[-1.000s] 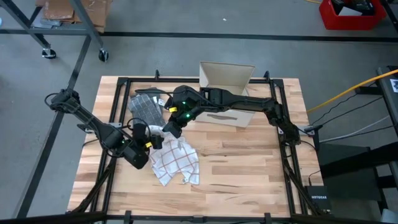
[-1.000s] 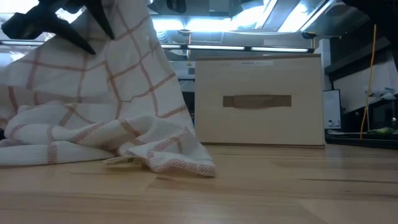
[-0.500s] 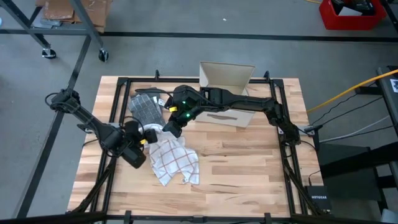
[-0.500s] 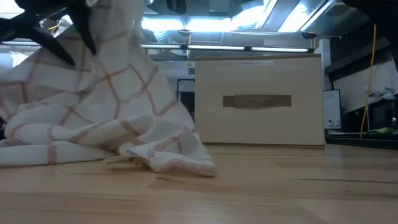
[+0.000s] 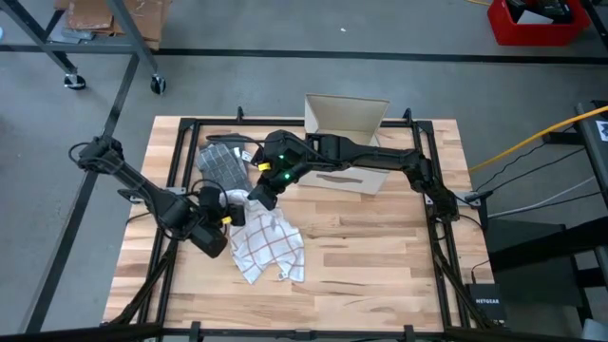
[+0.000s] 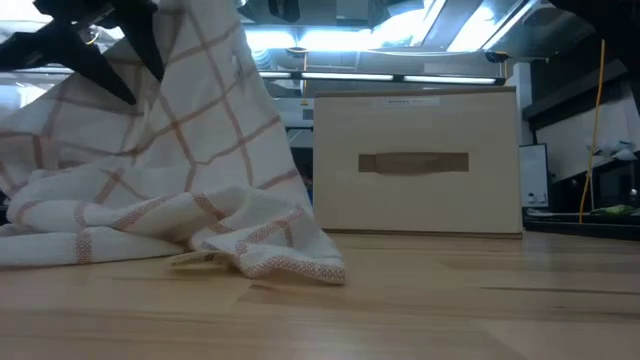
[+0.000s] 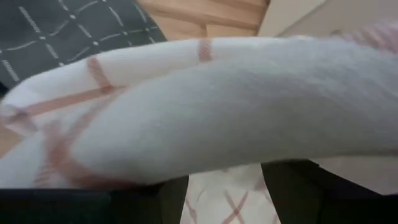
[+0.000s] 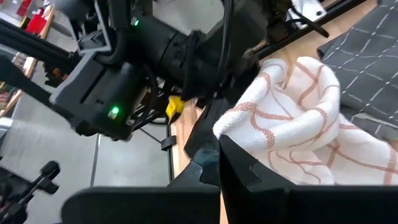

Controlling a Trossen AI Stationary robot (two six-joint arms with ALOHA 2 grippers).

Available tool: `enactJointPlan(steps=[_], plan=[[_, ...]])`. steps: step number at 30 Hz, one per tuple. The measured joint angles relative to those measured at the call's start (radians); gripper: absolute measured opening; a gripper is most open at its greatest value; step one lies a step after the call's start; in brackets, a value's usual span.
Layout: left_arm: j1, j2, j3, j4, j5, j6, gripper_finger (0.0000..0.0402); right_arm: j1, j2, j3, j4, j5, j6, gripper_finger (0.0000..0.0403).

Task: Fold towel
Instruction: Fold the white towel

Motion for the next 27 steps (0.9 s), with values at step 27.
enactJointPlan(steps=[27], plan=[[0.075,0.165,0.000,0.103,0.093,-0.020,0.0185,0.000,0.000,0.000,0.006,0.021,0.007,0.0000]])
